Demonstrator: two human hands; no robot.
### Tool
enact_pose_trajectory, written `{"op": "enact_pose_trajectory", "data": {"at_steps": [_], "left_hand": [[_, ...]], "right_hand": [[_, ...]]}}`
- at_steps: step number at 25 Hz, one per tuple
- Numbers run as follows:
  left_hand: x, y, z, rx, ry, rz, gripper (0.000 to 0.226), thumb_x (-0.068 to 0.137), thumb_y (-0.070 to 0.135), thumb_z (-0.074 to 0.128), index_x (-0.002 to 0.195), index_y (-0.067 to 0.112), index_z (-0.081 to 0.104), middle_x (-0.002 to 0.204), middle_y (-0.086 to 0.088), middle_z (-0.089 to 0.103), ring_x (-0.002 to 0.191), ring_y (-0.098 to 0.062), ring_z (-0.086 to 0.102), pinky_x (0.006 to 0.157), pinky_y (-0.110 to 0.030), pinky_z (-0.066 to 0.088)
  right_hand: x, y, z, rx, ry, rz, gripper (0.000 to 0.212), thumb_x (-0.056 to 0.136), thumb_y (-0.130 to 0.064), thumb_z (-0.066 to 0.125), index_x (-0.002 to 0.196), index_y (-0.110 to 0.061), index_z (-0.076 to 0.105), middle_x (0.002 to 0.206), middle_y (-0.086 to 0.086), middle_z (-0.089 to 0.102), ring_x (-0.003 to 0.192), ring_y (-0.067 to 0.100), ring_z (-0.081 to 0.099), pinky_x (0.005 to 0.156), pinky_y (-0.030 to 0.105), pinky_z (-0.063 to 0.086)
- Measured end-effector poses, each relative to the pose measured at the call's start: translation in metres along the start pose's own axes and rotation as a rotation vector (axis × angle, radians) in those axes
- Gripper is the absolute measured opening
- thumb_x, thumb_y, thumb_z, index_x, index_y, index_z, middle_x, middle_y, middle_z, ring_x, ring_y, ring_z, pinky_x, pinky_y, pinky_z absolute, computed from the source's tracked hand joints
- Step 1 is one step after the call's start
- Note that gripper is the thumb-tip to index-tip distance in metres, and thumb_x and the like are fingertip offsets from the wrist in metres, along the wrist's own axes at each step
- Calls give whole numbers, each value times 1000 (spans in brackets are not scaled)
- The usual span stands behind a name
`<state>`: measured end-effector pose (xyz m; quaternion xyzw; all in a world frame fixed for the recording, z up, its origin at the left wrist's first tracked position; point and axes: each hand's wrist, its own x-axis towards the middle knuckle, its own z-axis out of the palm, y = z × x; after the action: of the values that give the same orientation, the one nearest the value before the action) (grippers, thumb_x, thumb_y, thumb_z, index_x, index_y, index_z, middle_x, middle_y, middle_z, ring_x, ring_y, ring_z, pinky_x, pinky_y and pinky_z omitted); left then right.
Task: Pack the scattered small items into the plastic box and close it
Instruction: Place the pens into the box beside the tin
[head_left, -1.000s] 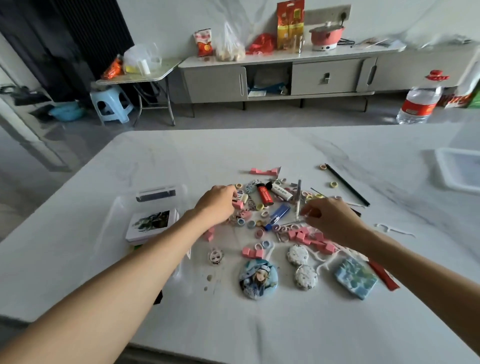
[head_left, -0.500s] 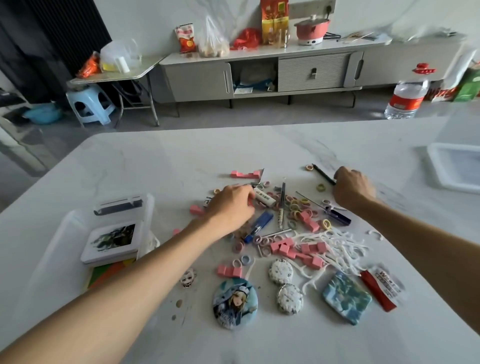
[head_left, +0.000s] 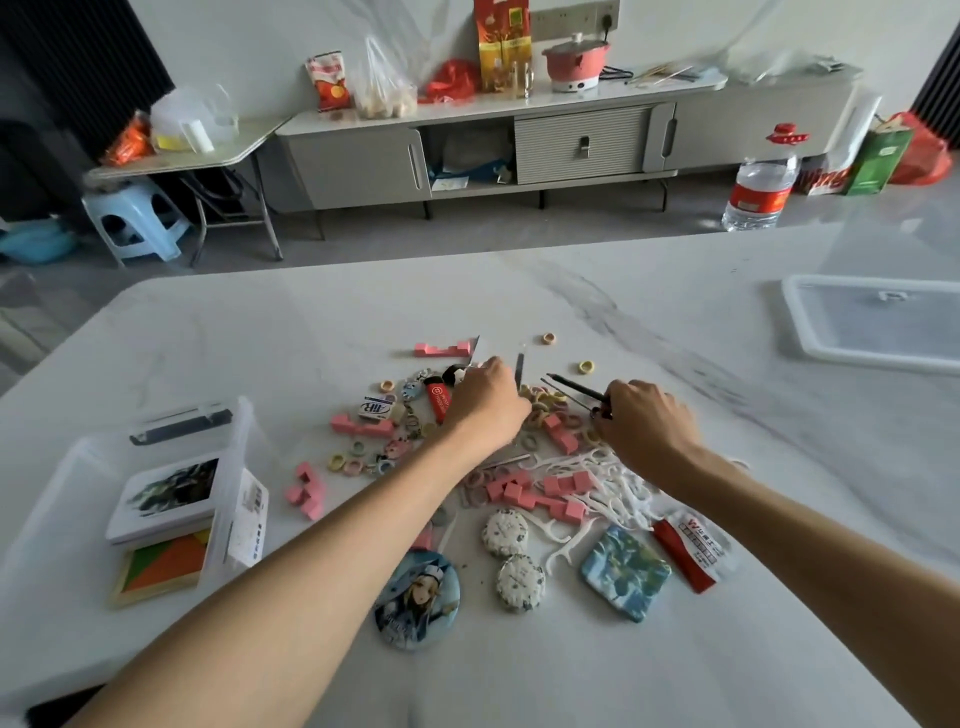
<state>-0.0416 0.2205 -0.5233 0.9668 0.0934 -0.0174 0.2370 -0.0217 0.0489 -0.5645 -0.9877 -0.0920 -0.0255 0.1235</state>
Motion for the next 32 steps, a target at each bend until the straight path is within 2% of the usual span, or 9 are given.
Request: {"op": "enact_pose_trajectory", "data": {"at_steps": [4,8,12,15,18,22,24,27,32], "left_hand": [[-52,-16,-33,-701,-41,-187,13,95,8,53,99,7,65,92,-15,71,76,-27,69,72,-43,56],[-107,-31,-54,-1238,31,-312,12,96,13,52,92,7,62,68,-7,62,51,-15,55,44,-26,42],[-134,-49,-79,-1250,116,-208,28,91,38,64,80,13,68,57,-2,48,45,-14,41,45,-22,31],[-147,-81,-104,-1240,202,-143,27,93,34,63,76,13,62,58,-4,43,44,-12,37,43,-20,27],[-152,-120,-129,-1283,334,-184,31,95,31,60,77,5,61,62,-11,48,42,-13,38,43,-21,27],[-159,-195,-164,-1469,513,-354,29,97,27,58,73,12,62,56,2,59,36,-5,38,35,-16,25],[-163,-226,-173,-1576,552,-452,26,97,27,56,77,12,64,58,2,58,39,-5,37,36,-17,22],[-168,-259,-178,-1748,525,-574,26,99,24,53,80,10,65,65,-1,58,48,-8,38,41,-19,23],[-168,-273,-181,-1837,494,-553,14,94,7,51,87,4,63,64,-4,58,44,-9,38,39,-19,26]], "right_hand": [[-9,-20,-25,243,13,62,17,95,-25,53,84,-12,56,74,2,58,56,16,50,47,27,38],[-53,-77,-65,700,-156,-74,21,93,-33,58,82,-16,64,63,-6,62,45,4,48,41,17,34],[-95,-134,-84,738,-253,-240,26,89,-38,62,77,-15,67,52,-11,53,40,0,38,42,12,29],[-104,-179,-86,795,-270,-266,34,92,-38,58,75,-10,65,53,-8,48,47,4,37,48,18,30],[-98,-225,-84,797,-283,-262,29,97,-29,50,78,-18,69,61,-11,54,54,6,43,56,26,36],[-74,-289,-91,896,-327,-304,21,96,-18,54,88,-22,73,76,-9,66,72,7,59,68,21,43],[-60,-311,-100,852,-309,-445,16,93,-21,61,88,-25,75,83,-13,70,82,6,61,78,19,46],[-44,-346,-100,711,-355,-701,10,88,-20,67,88,-26,75,66,-13,66,60,3,56,61,11,43],[-38,-367,-57,-125,-478,-1087,15,86,-24,70,100,-26,74,95,-8,72,85,6,66,80,24,53]]}}
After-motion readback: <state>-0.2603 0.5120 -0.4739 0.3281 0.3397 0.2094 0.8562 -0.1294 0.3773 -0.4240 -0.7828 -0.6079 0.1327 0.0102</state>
